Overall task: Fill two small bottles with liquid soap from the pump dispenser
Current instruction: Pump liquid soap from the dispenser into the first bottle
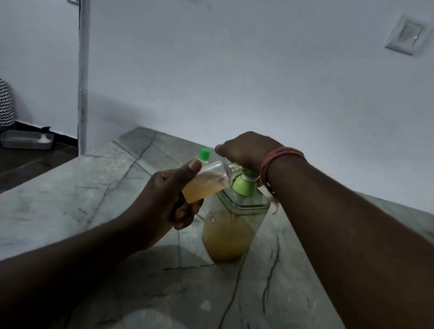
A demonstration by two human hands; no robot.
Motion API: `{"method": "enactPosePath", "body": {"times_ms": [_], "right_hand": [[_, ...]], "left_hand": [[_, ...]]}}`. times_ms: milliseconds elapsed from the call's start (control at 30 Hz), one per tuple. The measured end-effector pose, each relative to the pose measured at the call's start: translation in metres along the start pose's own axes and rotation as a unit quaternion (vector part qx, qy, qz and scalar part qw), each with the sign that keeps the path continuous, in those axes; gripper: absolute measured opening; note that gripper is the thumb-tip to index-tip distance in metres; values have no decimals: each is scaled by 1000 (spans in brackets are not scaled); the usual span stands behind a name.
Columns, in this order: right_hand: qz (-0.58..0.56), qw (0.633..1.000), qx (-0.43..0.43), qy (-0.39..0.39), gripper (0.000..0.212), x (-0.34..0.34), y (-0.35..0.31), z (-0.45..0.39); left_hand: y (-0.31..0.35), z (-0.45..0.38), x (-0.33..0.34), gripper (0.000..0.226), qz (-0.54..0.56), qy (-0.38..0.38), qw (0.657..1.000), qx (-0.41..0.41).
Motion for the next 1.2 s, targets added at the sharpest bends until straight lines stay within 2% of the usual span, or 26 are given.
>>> {"method": "enactPosePath", "body": {"times_ms": [167, 267, 400, 533, 600, 700, 867, 1067, 1133, 1200], "right_hand": [[-32, 998, 4, 49, 27, -3, 8, -4], [-29, 999, 19, 29, 29, 1, 11, -4], [-59, 995, 37, 71, 26, -1, 11, -1], [-15, 998, 26, 53, 25, -2, 7, -1], [-4, 997, 23, 77, 27, -6, 7, -1], [-74, 989, 32, 121, 23, -2, 10, 1], [-88, 992, 35, 78, 22, -2, 10, 6], [-20, 999, 14, 49, 20, -2, 1, 0], [-14, 997, -5, 78, 22, -6, 0, -3], [-61, 992, -9, 107, 23, -5, 4, -4]], "left_hand": [[0, -4, 0, 71, -7, -1, 1000, -1], [1, -5, 1, 73, -2, 4, 1000, -1], [2, -1, 3, 75, -3, 1, 1000, 0], [2, 2, 2, 73, -2, 5, 1000, 0], [0, 0, 2, 70, -10, 1, 1000, -3], [0, -1, 0, 63, -10, 7, 1000, -2], [1, -2, 3, 68, -14, 2, 1000, -3], [2, 2, 1, 70, -15, 16, 1000, -8], [2, 1, 3, 71, -17, 6, 1000, -8], [3, 0, 3, 71, -14, 6, 1000, -6]]}}
Point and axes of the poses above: each hand's wrist, its own z-axis away from the middle knuckle, its own x-axis out of the palm, y = z × x, the point moved 5 cm from there along -z, towards the middle knuckle, and after that the axes turned 15 degrees about -x, right-handed, at the moved point
